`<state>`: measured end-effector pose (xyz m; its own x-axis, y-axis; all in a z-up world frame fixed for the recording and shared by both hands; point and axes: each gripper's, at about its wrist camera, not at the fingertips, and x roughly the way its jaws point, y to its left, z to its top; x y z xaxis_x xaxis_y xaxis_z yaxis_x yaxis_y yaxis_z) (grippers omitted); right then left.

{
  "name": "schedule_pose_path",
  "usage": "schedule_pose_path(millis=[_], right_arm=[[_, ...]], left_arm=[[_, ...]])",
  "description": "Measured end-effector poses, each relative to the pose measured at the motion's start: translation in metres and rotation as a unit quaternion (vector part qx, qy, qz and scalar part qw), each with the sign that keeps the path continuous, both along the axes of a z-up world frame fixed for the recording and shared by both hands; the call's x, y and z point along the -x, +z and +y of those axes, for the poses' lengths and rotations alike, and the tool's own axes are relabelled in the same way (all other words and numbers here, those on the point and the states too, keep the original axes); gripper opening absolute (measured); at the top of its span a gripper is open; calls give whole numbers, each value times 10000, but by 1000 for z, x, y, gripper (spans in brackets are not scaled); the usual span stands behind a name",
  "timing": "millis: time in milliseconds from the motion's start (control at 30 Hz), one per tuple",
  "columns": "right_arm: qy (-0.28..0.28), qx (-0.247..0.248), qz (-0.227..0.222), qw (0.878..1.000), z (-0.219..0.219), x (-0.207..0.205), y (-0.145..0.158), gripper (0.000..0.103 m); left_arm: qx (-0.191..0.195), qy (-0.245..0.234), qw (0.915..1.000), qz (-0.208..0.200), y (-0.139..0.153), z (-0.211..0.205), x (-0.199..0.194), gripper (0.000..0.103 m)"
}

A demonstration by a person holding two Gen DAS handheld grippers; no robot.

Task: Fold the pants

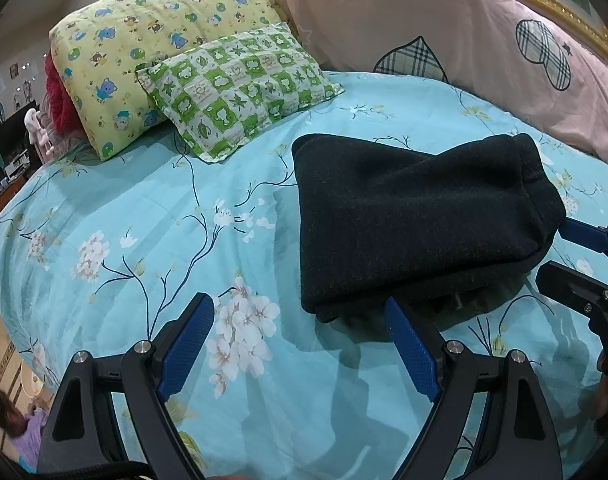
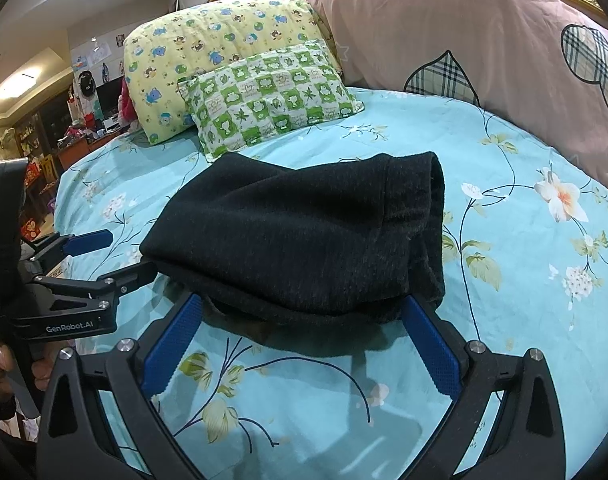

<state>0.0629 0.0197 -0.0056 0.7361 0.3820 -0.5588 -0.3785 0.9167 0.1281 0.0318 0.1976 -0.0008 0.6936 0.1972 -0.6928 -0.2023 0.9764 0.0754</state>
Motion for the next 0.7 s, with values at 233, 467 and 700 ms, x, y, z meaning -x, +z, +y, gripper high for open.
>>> schedule_pose_path(millis=[233, 467, 700], right_arm=[[15, -24, -12, 10000, -1, -1, 1, 100], [8, -42, -24, 10000, -2, -2, 4, 100], [7, -54, -39, 10000, -2, -4, 6, 100]], left_arm=[[6, 4, 10000, -7, 0, 0, -1, 87], [-4, 9, 10000, -48, 2, 0, -1, 88], [-22, -2, 10000, -94, 6, -2, -1, 88]])
